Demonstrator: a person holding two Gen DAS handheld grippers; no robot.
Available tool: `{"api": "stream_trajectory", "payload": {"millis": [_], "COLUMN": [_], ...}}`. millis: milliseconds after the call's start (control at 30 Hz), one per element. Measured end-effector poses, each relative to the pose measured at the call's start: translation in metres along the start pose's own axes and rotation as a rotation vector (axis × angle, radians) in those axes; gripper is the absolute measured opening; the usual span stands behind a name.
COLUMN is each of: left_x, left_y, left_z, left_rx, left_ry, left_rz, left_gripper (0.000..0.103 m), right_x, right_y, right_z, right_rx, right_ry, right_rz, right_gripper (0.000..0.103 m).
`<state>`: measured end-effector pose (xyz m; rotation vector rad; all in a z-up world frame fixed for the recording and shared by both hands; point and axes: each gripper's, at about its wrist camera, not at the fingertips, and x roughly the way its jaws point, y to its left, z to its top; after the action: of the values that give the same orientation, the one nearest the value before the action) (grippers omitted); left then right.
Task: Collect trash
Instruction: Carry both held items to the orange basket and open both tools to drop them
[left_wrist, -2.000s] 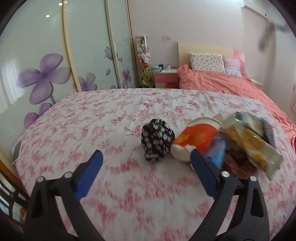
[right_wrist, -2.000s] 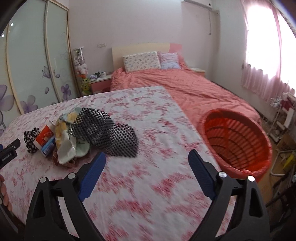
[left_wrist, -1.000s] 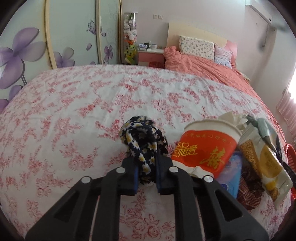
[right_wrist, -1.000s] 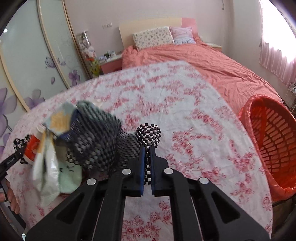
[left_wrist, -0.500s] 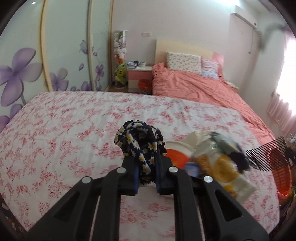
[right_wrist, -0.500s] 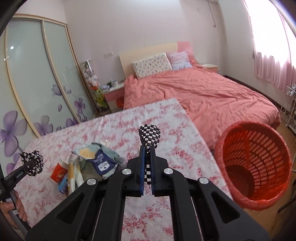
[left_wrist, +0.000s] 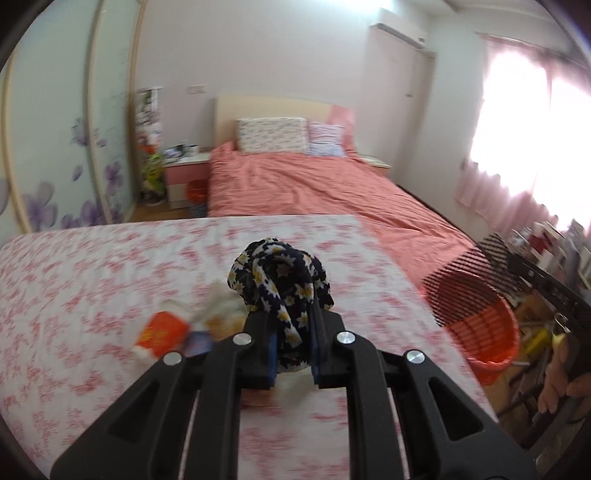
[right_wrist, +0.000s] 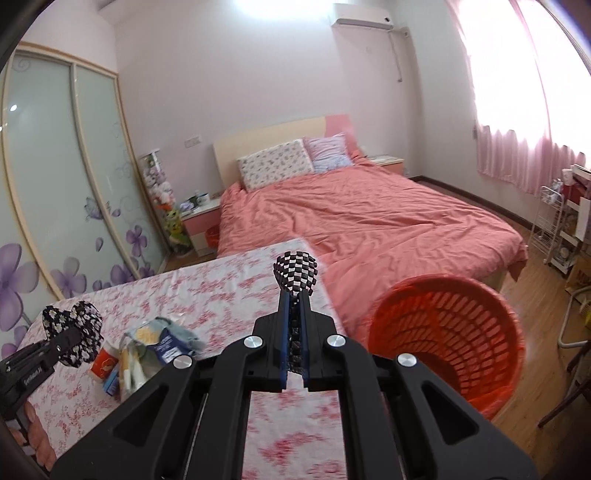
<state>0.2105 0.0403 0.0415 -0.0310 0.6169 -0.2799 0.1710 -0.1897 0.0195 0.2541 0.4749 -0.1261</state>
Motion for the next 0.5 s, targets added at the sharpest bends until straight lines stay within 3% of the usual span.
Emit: {"api": "stream_trajectory", "payload": {"millis": [500], "left_x": [0.068], "left_y": [-0.181], "left_z": [0.0], "left_rx": [0.141], "left_ry": [0.073], "left_rz": [-0.299], "left_gripper": [0.014], "right_x": [-0.005], "right_y": [-0.091], "right_z": [0.005], "right_rx": [0.088], "right_ry": [-0.031], "right_rz": [-0.104], "right_gripper": [0.005]}}
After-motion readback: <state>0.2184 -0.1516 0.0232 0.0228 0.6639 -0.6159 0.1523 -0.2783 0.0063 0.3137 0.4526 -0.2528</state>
